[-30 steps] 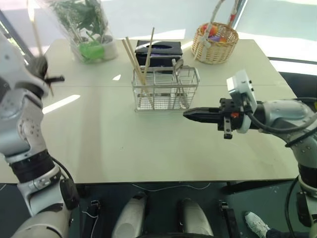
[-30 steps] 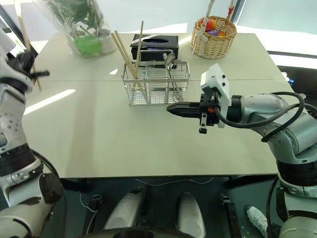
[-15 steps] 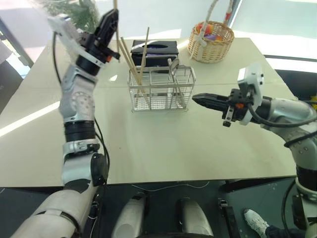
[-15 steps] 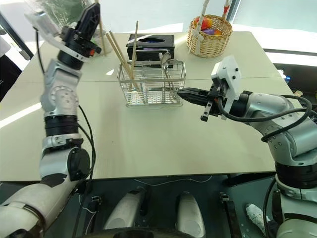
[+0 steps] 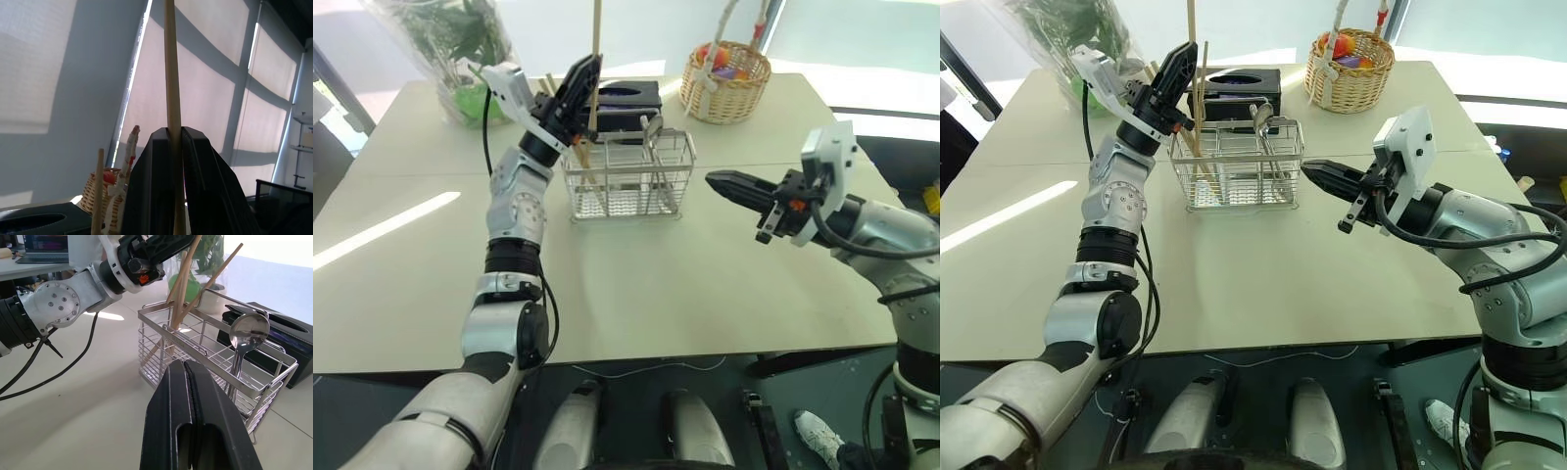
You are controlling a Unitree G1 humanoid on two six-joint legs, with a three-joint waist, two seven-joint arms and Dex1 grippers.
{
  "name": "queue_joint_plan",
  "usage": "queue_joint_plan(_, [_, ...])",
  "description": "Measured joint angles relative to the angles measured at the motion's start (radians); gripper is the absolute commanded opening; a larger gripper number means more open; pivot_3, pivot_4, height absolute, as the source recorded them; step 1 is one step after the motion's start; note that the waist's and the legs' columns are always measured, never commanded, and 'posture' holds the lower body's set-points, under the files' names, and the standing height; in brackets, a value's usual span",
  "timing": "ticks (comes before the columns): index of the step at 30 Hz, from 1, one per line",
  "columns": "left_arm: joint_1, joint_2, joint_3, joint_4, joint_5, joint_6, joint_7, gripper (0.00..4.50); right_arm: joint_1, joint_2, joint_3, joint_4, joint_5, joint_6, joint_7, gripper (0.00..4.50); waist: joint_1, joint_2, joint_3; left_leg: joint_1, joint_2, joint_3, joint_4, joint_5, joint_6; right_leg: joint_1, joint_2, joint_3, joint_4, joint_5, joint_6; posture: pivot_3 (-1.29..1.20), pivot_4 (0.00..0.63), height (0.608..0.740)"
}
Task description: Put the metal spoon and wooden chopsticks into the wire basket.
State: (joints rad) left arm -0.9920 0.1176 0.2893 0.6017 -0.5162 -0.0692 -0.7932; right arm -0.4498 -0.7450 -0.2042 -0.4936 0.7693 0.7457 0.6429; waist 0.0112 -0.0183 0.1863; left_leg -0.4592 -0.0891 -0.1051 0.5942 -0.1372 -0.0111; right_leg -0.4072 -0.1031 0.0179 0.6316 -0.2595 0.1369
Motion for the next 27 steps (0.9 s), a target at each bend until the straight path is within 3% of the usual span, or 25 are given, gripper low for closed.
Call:
queue_joint_plan(10, [0.103, 0.012, -0.032, -0.061, 0.060, -0.033, 0.059, 0.02, -0.005, 0.021, 0.004, 0.008, -0.001, -0.013, 0.004, 0.00, 0.002, 0.000, 0.000, 0.000, 0.000, 0.000, 0.000, 0.000, 0.000, 0.000, 0.000, 0.000, 0.000, 0.000, 0.000, 0.00, 0.150, 0.740])
queue_joint_plan(23, [0.107, 0.009, -0.042, -0.002, 0.093, -0.116, 0.087, 0.02, -0.012, 0.028, 0.006, 0.009, 0.000, -0.017, 0.003, 0.00, 0.001, 0.000, 0.000, 0.000, 0.000, -0.001, 0.001, 0.000, 0.000, 0.000, 0.000, 0.000, 0.000, 0.000, 0.000, 0.00, 0.150, 0.740])
queue_joint_plan(27, [0.107, 0.009, -0.042, 0.005, 0.091, -0.119, 0.085, 1.66, -0.012, 0.028, 0.006, 0.009, 0.000, -0.017, 0.003, 0.00, 0.001, 0.000, 0.000, 0.000, 0.000, -0.001, 0.001, 0.000, 0.000, 0.000, 0.000, 0.000, 0.000, 0.000, 0.000, 0.00, 0.150, 0.740])
